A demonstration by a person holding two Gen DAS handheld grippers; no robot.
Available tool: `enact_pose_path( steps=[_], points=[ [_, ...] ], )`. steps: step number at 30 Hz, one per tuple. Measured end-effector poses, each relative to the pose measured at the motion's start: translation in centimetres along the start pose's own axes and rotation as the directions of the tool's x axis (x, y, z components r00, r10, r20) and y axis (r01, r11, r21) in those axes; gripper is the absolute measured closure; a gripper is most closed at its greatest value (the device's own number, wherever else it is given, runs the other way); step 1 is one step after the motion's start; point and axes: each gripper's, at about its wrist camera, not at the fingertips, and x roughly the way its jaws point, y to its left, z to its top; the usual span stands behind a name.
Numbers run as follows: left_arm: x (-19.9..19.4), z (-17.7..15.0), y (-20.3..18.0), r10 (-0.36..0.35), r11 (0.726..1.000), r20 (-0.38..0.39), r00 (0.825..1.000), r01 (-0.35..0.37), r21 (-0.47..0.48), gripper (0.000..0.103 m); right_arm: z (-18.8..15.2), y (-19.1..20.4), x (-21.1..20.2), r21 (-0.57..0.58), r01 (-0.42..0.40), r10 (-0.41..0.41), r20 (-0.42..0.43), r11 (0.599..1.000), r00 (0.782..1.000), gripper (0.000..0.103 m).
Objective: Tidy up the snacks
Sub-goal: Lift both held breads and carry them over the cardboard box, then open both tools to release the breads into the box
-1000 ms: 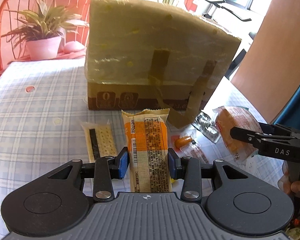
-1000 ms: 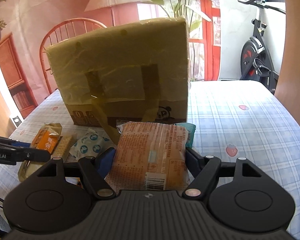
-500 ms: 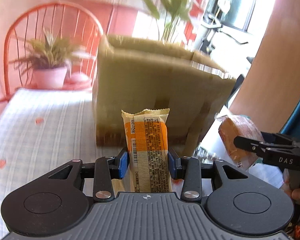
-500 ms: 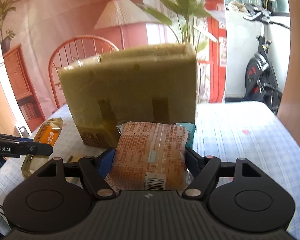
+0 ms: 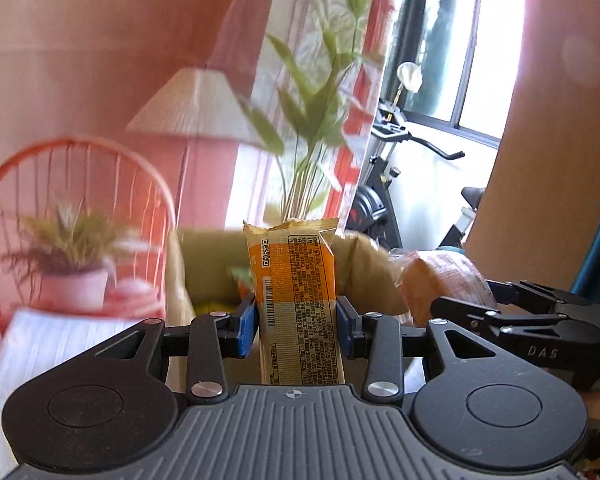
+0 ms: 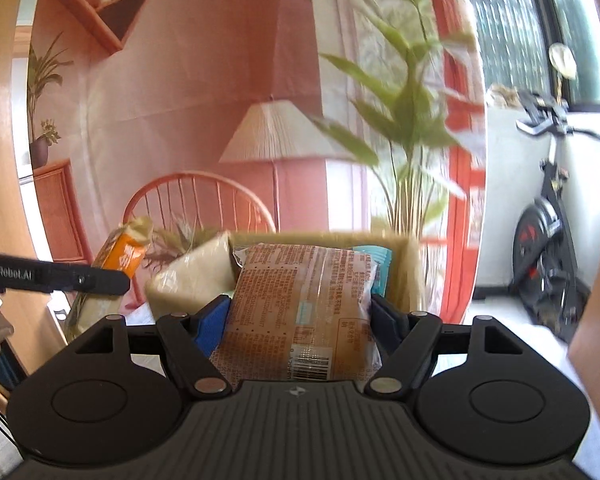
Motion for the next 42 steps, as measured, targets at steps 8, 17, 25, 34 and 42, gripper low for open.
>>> enact_pose_path(
  steps=[8, 17, 25, 34, 42],
  points=[
    [8.2, 3.8, 1.2, 0.118, 0.993, -0.059, 0.991, -0.117, 0.028, 0.061, 3.1, -1.1, 7.3, -0.041, 0.044, -0.045, -0.026, 0.998, 0.999, 0.028],
    [13.1, 3.3, 2.2, 0.178, 0.984, -0.132, 0.975, -0.174, 0.038, 0.061, 1.7, -2.7, 13.5, -0.073, 0.105, -0.114, -0.141, 0.992, 0.983, 0.028],
    [13.5, 3.0, 2.4, 0.176, 0.984, -0.147, 0.973, -0.169, 0.058, 0.036, 0.4, -3.0, 14.4, -0.061, 0.098, -0.108, -0.191, 0.993, 0.976, 0.027],
    [11.0, 3.3, 2.3, 0.166, 0.985, -0.104, 0.981, -0.160, 0.069, 0.027, 0.8, -2.5, 12.3, -0.050, 0.093, -0.099, -0.148, 0.994, 0.984, 0.022],
    [7.0, 3.0, 2.3, 0.131, 0.990, -0.092, 0.987, -0.126, 0.058, 0.026, 0.9, -0.8, 8.8, -0.045, 0.056, -0.060, -0.090, 0.997, 0.994, 0.022]
  ],
)
